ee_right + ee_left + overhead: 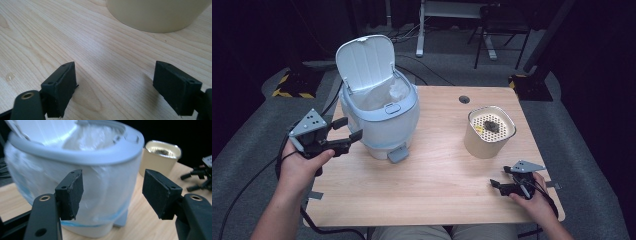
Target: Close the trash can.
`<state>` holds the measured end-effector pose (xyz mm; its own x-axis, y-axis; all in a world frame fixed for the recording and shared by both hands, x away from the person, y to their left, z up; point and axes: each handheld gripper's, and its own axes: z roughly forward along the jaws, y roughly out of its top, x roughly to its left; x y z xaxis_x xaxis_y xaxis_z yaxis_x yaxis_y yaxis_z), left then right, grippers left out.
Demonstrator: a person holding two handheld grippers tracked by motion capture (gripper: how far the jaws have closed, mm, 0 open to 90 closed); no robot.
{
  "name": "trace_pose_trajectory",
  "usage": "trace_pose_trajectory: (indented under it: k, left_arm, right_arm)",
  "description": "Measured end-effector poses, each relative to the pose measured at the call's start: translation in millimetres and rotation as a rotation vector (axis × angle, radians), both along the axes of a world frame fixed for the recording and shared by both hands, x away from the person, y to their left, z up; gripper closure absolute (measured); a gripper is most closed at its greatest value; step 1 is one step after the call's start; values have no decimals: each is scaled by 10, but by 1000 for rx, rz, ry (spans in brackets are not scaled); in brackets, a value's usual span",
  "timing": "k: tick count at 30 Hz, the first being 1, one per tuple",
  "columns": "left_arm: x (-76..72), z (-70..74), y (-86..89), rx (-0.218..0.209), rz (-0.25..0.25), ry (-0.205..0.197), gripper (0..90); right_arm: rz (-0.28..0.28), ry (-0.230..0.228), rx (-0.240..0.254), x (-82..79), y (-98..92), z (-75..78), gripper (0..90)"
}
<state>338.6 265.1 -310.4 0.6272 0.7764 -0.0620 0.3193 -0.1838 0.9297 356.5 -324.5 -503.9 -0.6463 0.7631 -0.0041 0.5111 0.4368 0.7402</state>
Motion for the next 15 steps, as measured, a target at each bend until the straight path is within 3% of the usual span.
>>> trace_pose_trajectory:
  k: [7, 15]
  left_arm:
    - [148, 320, 91, 10, 68, -60, 364]
    - [338, 574, 172, 16, 113, -89, 361]
  right_arm:
    - [0, 0, 0, 0, 0, 0, 191]
    - [0, 0, 1, 0, 0, 0, 192]
